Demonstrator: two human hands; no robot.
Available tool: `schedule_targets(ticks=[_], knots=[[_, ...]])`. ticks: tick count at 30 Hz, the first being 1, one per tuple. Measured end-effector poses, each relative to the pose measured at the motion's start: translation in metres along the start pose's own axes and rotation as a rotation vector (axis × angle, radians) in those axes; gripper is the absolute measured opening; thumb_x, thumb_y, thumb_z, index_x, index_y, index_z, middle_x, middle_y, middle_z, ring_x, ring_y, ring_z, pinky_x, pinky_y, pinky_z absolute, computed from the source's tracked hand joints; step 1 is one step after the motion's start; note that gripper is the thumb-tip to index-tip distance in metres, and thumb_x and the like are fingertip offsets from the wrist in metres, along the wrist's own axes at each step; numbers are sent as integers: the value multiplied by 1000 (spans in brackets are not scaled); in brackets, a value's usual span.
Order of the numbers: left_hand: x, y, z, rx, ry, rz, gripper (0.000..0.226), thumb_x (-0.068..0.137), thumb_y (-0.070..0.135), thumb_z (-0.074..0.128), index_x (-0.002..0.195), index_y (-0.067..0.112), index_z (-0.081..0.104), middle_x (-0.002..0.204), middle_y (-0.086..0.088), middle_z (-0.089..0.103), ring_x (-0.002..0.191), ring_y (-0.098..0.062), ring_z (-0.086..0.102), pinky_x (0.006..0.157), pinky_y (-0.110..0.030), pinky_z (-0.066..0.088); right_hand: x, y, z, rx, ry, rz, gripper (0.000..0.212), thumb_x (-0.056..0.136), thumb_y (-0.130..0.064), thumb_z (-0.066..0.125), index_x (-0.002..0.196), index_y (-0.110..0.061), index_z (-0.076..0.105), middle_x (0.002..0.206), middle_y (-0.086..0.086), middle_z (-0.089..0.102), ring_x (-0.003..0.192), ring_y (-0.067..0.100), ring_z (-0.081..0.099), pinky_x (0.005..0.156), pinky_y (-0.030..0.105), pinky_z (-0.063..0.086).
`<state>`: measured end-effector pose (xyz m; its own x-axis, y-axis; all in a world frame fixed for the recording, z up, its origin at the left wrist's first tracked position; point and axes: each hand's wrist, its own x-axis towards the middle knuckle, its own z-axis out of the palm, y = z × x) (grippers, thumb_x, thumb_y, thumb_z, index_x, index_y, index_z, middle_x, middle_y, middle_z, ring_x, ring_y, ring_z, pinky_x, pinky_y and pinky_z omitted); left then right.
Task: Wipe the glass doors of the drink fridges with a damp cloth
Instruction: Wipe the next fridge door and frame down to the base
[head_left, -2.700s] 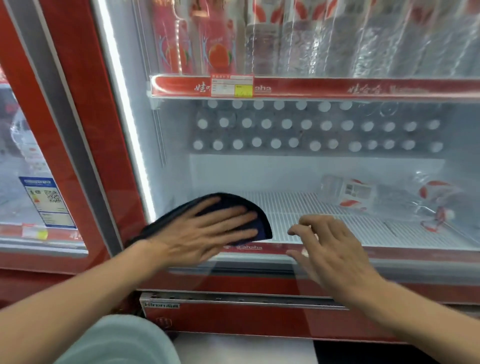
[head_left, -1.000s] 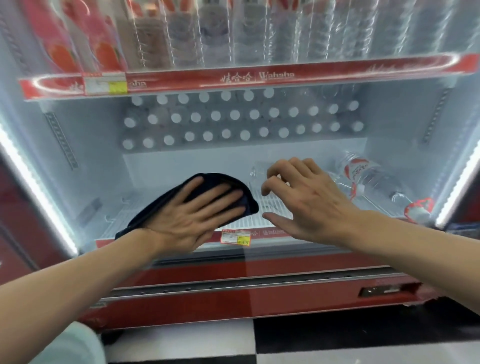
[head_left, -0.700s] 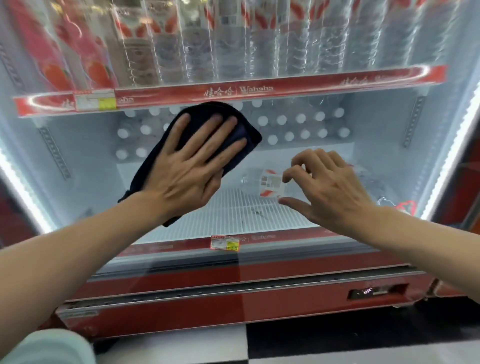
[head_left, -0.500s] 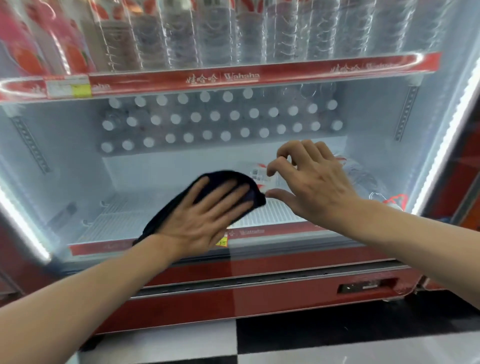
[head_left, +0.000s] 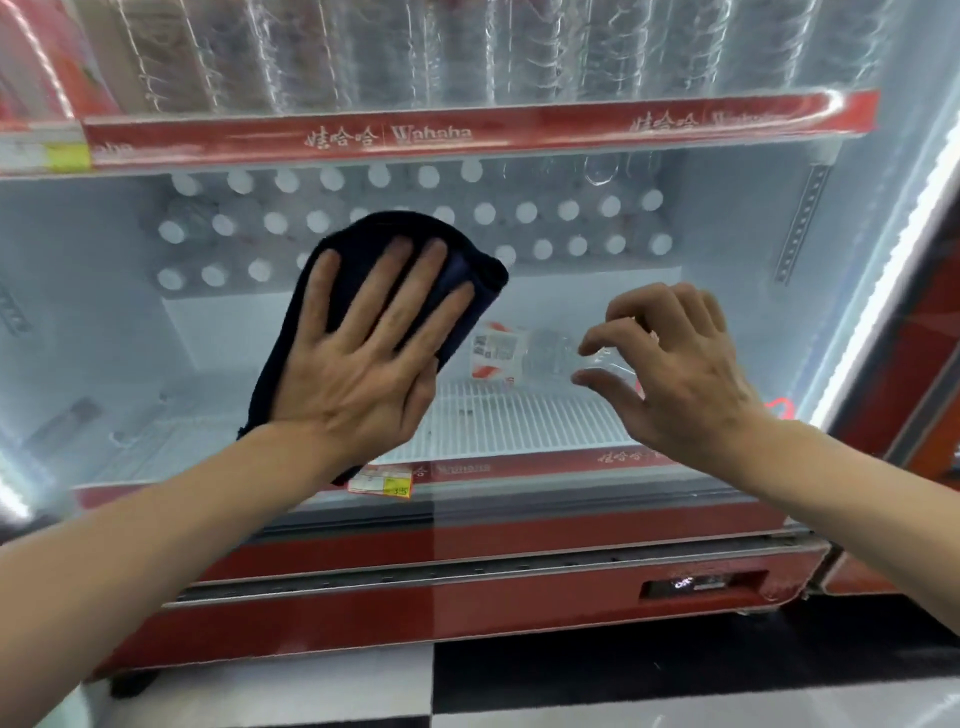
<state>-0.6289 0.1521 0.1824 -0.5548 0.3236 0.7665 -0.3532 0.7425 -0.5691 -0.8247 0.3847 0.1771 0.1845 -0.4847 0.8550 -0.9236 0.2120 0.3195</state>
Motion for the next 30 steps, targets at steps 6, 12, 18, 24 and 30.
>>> schedule_targets(ticks=[6, 12, 18, 24, 30], knots=[[-56, 41, 19, 37, -158, 383, 67, 101, 32, 40, 163, 20, 17, 171, -7, 6, 158, -27, 2, 126, -51, -5, 0, -5, -7, 44, -27, 34, 21, 93, -27, 72, 102, -8, 70, 107, 10, 54, 92, 26, 45, 81, 38, 35], [21, 0, -4, 38, -54, 226, 60, 104, 33, 37, 161, 25, 24, 168, -10, 13, 156, -34, 9, 126, -53, -2, -38, 13, -37, -54, -14, 85, 22, 89, -27, 79, 101, -9, 72, 103, 15, 64, 97, 27, 51, 85, 37, 36], [54, 36, -1, 55, -16, -16, 64, 101, 36, 41, 161, 23, 22, 165, -21, 11, 148, -56, 12, 120, -69, 1, -60, 30, -26, -101, -43, 196, 38, 88, -43, 80, 103, -10, 70, 106, 15, 59, 98, 28, 48, 83, 39, 36], [-1, 79, 20, 39, -118, 443, 77, 92, 43, 60, 160, 28, 28, 167, -12, 18, 153, -43, 10, 125, -59, 0, -54, 34, -31, -14, -77, 193, 41, 82, -42, 81, 106, -13, 67, 107, 14, 59, 97, 29, 51, 86, 37, 37], [59, 58, 5, -19, -79, 426, 63, 100, 34, 49, 160, 28, 28, 167, -7, 18, 157, -36, 5, 127, -52, 0, -78, 62, -57, -45, -60, 190, 39, 85, -39, 79, 106, -9, 68, 106, 11, 55, 93, 26, 50, 82, 38, 40]])
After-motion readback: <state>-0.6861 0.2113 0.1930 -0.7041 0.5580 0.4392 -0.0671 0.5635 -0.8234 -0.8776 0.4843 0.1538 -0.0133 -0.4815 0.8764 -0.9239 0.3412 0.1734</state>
